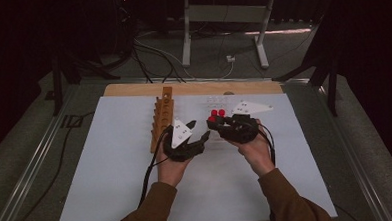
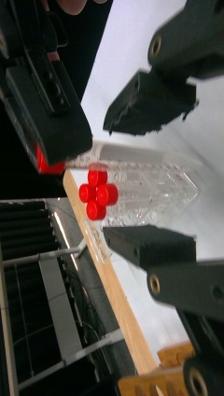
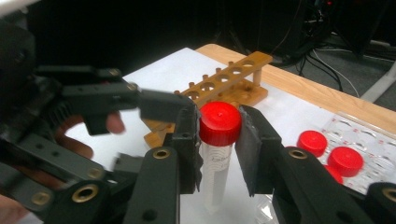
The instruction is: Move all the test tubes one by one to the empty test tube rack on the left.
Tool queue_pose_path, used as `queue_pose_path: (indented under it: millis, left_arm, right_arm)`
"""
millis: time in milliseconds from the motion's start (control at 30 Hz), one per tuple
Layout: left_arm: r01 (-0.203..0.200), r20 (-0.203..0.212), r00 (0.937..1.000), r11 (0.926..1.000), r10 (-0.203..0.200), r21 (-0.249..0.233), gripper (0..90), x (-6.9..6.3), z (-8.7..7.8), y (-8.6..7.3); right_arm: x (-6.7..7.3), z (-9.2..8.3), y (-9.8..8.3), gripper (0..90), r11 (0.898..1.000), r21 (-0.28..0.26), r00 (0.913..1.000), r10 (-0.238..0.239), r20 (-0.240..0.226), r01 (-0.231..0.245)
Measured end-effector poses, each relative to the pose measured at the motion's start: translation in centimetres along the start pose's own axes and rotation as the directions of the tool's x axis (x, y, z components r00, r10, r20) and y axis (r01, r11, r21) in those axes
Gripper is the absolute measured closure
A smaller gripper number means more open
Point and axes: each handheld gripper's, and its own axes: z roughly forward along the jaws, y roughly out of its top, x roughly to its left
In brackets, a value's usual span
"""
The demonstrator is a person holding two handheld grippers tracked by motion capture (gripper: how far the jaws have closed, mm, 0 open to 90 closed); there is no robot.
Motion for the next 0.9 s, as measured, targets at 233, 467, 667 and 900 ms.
queue_pose_path:
  millis: [233, 467, 667, 900]
  left_arm:
    - [0.000, 0.039, 0.9993, 0.9998, -0.001, 0.019, 62.0, -0.2, 0.7, -0.2]
    - [-0.004, 0.062, 0.9981, 0.9997, 0.003, 0.024, 75.1, -0.2, 1.0, -0.2]
    - [-0.008, 0.051, 0.9987, 0.9995, 0.007, 0.031, 75.5, 0.1, 1.0, -0.2]
    - [0.017, 0.024, 0.9995, 0.9995, -0.018, 0.025, 75.6, 1.3, 0.6, -0.2]
  right_arm:
    - [0.4, 0.3, 0.0, 70.1, 1.000, 0.005, 0.9997, 0.002, -0.025, -0.002]
    - [0.5, 0.5, -0.2, 70.0, 1.000, 0.010, 0.9992, 0.006, -0.040, -0.006]
    - [0.3, -0.1, -0.5, 52.3, 1.000, -0.007, 0.9982, 0.008, -0.059, -0.009]
    - [-0.2, -1.6, -1.2, 21.5, 1.000, -0.025, 1.0000, -0.001, -0.009, 0.001]
